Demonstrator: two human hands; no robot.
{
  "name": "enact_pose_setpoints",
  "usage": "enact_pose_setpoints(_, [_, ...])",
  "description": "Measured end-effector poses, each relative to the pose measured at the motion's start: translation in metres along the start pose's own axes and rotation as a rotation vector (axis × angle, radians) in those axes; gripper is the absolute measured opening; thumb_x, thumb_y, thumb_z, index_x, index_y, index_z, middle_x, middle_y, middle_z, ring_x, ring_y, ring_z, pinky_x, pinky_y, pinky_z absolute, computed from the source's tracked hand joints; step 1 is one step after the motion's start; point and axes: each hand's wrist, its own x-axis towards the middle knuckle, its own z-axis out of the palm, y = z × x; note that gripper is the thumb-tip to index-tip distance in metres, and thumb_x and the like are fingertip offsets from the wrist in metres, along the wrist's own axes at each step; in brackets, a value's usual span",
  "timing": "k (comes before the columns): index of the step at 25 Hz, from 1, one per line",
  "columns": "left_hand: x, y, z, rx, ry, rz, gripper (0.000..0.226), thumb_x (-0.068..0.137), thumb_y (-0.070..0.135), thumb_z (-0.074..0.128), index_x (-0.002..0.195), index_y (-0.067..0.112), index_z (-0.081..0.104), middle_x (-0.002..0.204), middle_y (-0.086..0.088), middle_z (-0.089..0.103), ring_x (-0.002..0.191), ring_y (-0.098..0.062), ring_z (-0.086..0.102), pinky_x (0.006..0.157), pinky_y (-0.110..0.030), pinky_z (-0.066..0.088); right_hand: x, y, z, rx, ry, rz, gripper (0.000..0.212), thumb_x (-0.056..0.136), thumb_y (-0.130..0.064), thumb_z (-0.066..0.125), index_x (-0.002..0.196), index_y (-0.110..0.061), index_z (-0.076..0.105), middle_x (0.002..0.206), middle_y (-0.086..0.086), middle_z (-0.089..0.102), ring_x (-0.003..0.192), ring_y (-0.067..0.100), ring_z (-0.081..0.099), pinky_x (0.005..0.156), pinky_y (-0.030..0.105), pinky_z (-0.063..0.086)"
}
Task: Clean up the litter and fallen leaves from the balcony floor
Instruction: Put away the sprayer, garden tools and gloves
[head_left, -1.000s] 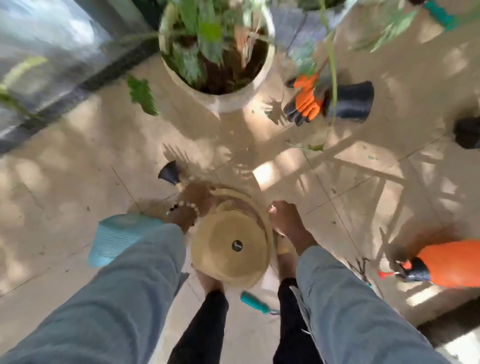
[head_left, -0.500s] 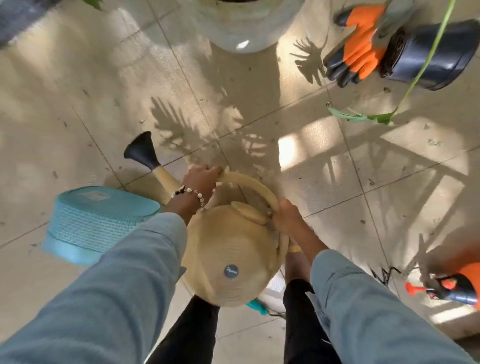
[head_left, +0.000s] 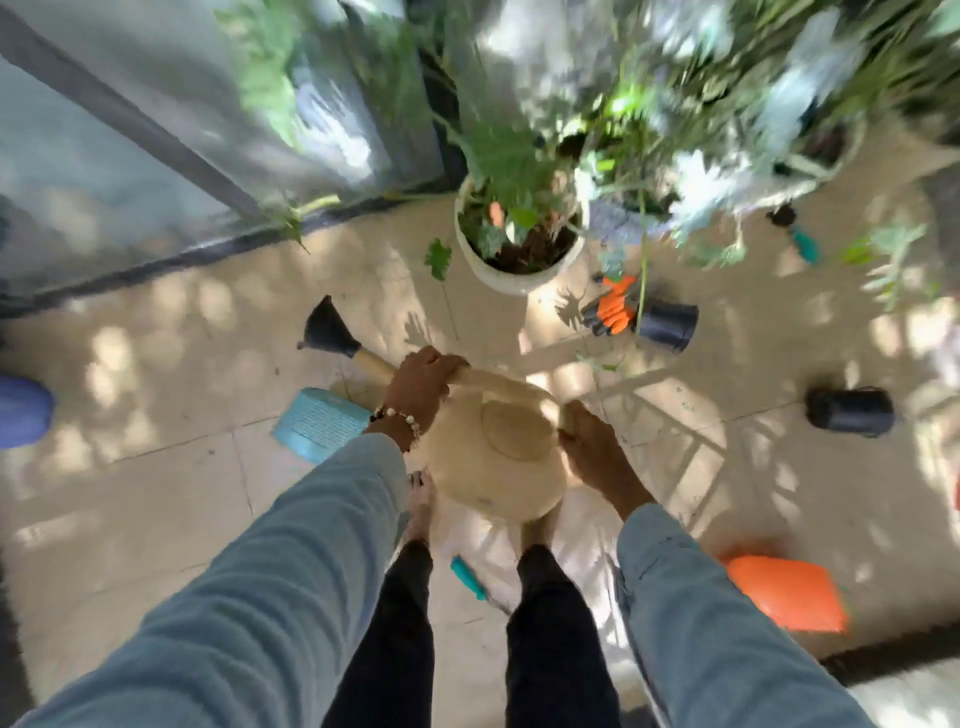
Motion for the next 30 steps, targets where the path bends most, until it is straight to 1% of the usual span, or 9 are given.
enact_pose_setpoints(4, [-0.078,0.040,-0.092,-0.122,0.250,-0.089,0.037,0.071,-0.014,0.063,0.103,0.003,0.071,0.099,-0.020,0.061,0.095,-0.038,0.059,0.088,-0.035,0.043,-0.071,-0.081,-0.042,0.080,0.018,-0.121,0.042,0.076,-0.018,0.073,0.113,-0.001,0.064,0.098,0.002,0.063,0.092,0.015,0.055,0.076,0.021,0.040])
enact_pose_setpoints(7, [-0.139,0.070,-0.136,-0.321,0.533,-0.438,0.037,0.081,-0.001,0.068,0.117,0.003,0.064,0.116,-0.022,0.058,0.111,-0.037,0.054,0.095,-0.027,0.035,-0.113,-0.144,-0.051,0.149,-0.045,-0.235,0.049,0.071,-0.024,0.065,0.116,-0.006,0.066,0.110,0.004,0.066,0.101,0.015,0.056,0.084,0.026,0.043])
enact_pose_setpoints(10, [-0.188,0.093,-0.163,-0.889,0.550,-0.781,0.024,0.091,0.027,0.064,0.099,0.004,0.069,0.103,-0.019,0.068,0.097,-0.034,0.063,0.089,-0.038,0.048,-0.145,-0.203,-0.037,0.082,-0.223,-0.377,0.037,0.081,-0.009,0.063,0.118,-0.004,0.064,0.109,0.005,0.064,0.100,0.016,0.055,0.082,0.023,0.040])
enact_pose_setpoints(13, [-0.236,0.101,-0.183,-1.414,0.593,-0.798,0.020,0.088,0.027,0.069,0.086,0.007,0.067,0.080,-0.006,0.068,0.074,-0.020,0.063,0.075,-0.035,0.051,-0.173,-0.243,-0.002,-0.021,-0.381,-0.504,0.040,0.083,-0.002,0.064,0.123,-0.006,0.062,0.113,0.005,0.066,0.101,0.013,0.057,0.081,0.013,0.043])
enact_pose_setpoints(17, [-0.297,0.065,-0.196,-1.395,0.845,-0.746,0.005,0.086,0.006,0.067,0.082,0.005,0.070,0.058,0.000,0.062,0.062,-0.020,0.052,0.060,-0.026,0.046,-0.197,-0.287,0.036,-0.117,-0.627,-0.547,0.038,0.080,0.000,0.071,0.117,-0.009,0.067,0.110,0.004,0.070,0.101,0.012,0.062,0.091,0.021,0.050])
enact_pose_setpoints(21, [-0.372,0.008,-0.201,-1.337,0.910,-0.739,0.011,0.087,0.000,0.061,0.079,0.004,0.067,0.067,-0.012,0.061,0.055,-0.020,0.056,0.056,-0.026,0.051,-0.200,-0.348,0.086,-0.286,-0.558,-0.733,0.027,0.076,0.001,0.072,0.100,-0.012,0.073,0.086,-0.002,0.072,0.077,-0.001,0.064,0.079,0.025,0.049])
enact_pose_setpoints(24, [-0.436,-0.044,-0.203,-1.183,0.945,-0.719,0.016,0.091,-0.002,0.057,0.081,0.009,0.065,0.059,-0.002,0.055,0.049,-0.014,0.048,0.042,-0.016,0.040,-0.213,-0.408,0.161,-0.467,-0.543,-0.985,0.043,0.078,0.002,0.067,0.118,-0.013,0.065,0.116,0.007,0.066,0.100,0.018,0.062,0.095,0.029,0.046])
enact_pose_setpoints(27, [-0.496,-0.100,-0.213,-0.927,0.877,-0.712,0.020,0.089,0.003,0.060,0.097,0.018,0.069,0.068,0.002,0.061,0.056,-0.010,0.052,0.053,-0.015,0.045,-0.239,-0.453,0.253,-0.704,-0.558,-1.440,0.059,0.070,-0.004,0.068,0.127,-0.010,0.058,0.130,0.011,0.057,0.119,0.028,0.053,0.101,0.023,0.029])
enact_pose_setpoints(30, [-0.560,-0.152,-0.233,-0.716,0.846,-0.727,0.027,0.090,0.007,0.058,0.114,0.018,0.067,0.080,0.003,0.064,0.068,-0.012,0.056,0.060,-0.013,0.043,-0.282,-0.487,0.341,-1.024,-0.471,-1.566,0.050,0.080,-0.019,0.064,0.128,-0.025,0.055,0.130,-0.001,0.057,0.120,0.033,0.043,0.101,0.037,0.033])
